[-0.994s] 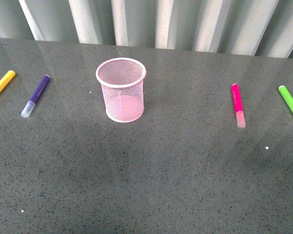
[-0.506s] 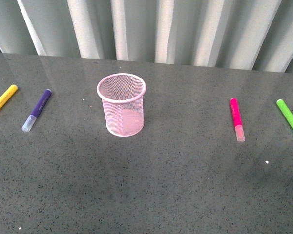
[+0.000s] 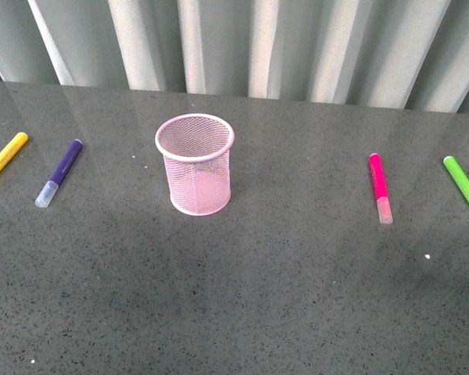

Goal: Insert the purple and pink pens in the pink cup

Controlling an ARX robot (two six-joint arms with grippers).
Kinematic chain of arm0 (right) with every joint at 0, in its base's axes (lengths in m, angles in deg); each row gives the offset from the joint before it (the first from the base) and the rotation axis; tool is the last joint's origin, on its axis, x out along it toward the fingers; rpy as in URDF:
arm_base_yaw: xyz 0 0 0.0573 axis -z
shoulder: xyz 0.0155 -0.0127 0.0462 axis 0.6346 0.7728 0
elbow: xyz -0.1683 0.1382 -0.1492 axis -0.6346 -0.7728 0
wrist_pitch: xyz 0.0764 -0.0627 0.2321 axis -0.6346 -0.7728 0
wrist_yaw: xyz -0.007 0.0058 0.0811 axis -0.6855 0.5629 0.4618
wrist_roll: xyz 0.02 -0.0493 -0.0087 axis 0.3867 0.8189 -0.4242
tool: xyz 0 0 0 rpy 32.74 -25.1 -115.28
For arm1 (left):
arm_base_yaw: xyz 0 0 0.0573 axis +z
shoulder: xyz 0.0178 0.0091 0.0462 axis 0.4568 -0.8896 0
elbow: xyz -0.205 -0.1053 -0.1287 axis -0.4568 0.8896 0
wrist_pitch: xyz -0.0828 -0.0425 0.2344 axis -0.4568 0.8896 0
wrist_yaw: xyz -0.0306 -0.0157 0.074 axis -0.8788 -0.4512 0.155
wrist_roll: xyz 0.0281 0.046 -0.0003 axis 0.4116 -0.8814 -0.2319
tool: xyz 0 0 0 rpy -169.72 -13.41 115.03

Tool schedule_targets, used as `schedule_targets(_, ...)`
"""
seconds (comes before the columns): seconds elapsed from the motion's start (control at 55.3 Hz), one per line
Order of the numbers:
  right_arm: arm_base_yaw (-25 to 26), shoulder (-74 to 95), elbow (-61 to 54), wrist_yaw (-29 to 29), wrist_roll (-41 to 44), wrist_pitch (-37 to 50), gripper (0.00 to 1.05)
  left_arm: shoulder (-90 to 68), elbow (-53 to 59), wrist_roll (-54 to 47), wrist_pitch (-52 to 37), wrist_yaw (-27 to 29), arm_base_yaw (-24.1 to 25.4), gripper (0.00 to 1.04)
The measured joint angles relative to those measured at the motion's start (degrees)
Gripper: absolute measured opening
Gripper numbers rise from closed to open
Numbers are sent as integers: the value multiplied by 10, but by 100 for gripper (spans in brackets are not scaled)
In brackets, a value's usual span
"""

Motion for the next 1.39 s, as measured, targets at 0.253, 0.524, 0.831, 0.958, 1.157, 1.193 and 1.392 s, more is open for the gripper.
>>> schedule_targets(0.253, 0, 0, 0, 0, 0, 0, 98, -120, -74, 134, 168, 191, -75, 98)
schedule_targets(0.524, 0, 0, 0, 0, 0, 0, 98, -444, -210, 162, 114, -6, -5, 98)
schedule_targets(0.831, 0, 0, 0, 0, 0, 0, 98, -791, -454, 70, 156, -48, 1, 98)
schedule_targets(0.958, 0, 0, 0, 0, 0, 0, 98, -853, -509, 36, 175, -46, -11, 98)
schedule_targets(1.157, 0, 0, 0, 0, 0, 0, 98, -954, -595, -18, 197, -30, -25, 98)
schedule_targets(1.193, 0, 0, 0, 0, 0, 0, 98, -972, -611, -23, 201, -25, -26, 98)
schedule_targets(1.392, 0, 0, 0, 0, 0, 0, 98, -1067, -692, -48, 219, -2, -29, 98)
